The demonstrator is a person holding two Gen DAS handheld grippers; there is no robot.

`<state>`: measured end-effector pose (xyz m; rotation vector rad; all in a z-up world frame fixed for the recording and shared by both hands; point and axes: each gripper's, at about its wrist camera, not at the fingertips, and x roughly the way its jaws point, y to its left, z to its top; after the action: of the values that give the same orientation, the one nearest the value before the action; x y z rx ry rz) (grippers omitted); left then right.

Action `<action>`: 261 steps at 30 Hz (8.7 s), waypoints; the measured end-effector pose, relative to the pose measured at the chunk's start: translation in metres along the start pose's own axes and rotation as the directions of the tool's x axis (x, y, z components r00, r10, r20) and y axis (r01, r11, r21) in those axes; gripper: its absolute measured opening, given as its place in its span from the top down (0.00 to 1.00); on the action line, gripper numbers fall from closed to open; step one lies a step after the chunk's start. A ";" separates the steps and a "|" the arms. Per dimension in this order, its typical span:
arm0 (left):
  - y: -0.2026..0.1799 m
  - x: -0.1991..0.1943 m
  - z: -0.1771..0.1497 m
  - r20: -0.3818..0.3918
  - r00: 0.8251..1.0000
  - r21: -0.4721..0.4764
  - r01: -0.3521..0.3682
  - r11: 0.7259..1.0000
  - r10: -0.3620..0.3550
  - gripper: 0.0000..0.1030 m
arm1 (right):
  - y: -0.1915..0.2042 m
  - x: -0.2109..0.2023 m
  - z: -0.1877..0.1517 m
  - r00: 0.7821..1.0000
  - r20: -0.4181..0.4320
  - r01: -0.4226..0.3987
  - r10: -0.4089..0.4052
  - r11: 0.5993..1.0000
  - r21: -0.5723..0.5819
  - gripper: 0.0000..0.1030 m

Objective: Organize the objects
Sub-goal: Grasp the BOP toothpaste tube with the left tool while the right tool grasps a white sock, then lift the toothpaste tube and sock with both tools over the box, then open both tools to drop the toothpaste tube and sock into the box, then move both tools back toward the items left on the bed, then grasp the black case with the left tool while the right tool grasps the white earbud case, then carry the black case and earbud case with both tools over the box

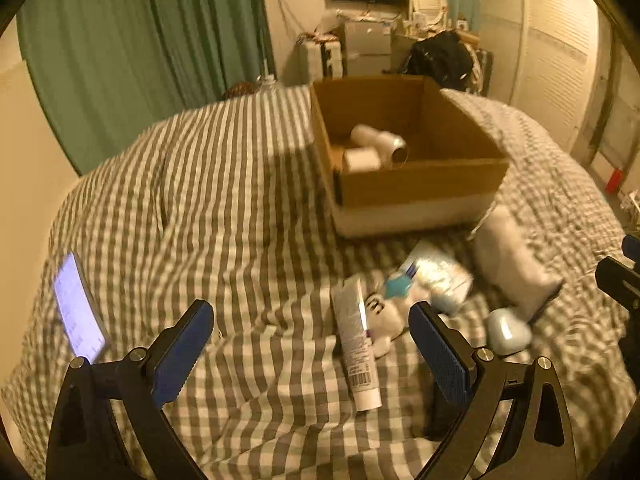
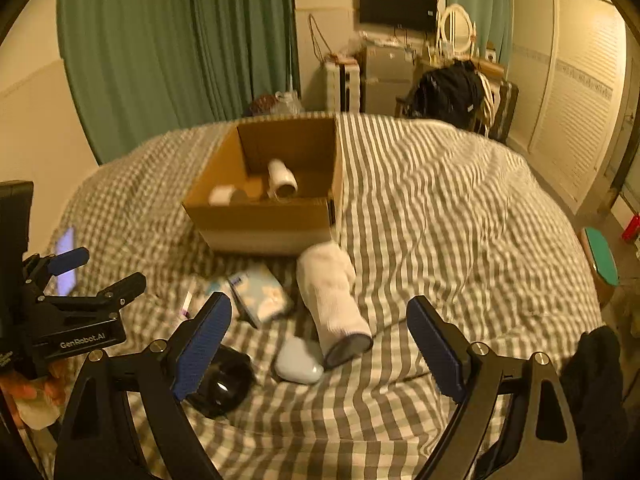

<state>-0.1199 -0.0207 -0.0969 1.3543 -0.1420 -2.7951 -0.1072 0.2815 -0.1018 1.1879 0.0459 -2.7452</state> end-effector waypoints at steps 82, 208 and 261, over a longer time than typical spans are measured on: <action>-0.007 -0.100 0.011 0.056 0.968 0.000 0.246 0.969 -0.246 0.82 | 0.064 -0.075 0.005 0.987 0.153 -0.031 0.047 0.994 -0.106 0.89; -0.085 0.028 -0.048 -0.319 0.861 -0.003 0.418 0.909 -0.397 0.53 | -0.049 0.062 -0.049 0.982 -0.181 0.091 -0.058 0.979 0.182 0.09; -0.025 -0.066 -0.018 -0.043 0.985 0.042 0.171 0.984 -0.169 0.53 | 0.034 -0.004 -0.027 0.987 -0.090 -0.139 0.136 0.990 -0.023 0.48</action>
<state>-0.0646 0.0079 -0.0592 1.4989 -0.0932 -2.9166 -0.0803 0.2511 -0.1167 1.2548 0.0126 -2.5641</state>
